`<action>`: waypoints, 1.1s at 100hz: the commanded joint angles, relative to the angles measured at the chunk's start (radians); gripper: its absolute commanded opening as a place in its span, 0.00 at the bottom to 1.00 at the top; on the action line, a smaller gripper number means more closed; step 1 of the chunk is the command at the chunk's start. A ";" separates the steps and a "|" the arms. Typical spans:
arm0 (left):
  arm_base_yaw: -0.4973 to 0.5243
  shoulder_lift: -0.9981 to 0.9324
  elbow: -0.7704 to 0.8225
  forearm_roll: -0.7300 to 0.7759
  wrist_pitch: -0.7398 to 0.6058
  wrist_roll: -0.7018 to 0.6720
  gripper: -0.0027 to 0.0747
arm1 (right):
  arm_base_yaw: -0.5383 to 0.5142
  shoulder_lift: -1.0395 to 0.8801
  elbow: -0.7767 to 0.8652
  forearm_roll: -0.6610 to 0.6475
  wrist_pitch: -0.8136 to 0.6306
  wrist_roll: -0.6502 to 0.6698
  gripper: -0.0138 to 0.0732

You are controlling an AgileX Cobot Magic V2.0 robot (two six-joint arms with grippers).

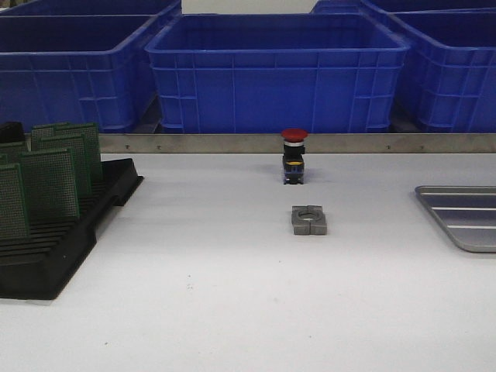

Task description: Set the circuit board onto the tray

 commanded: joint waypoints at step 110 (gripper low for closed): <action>0.000 0.516 -0.547 -0.044 0.431 0.005 0.12 | -0.002 -0.024 -0.012 -0.002 -0.073 -0.009 0.09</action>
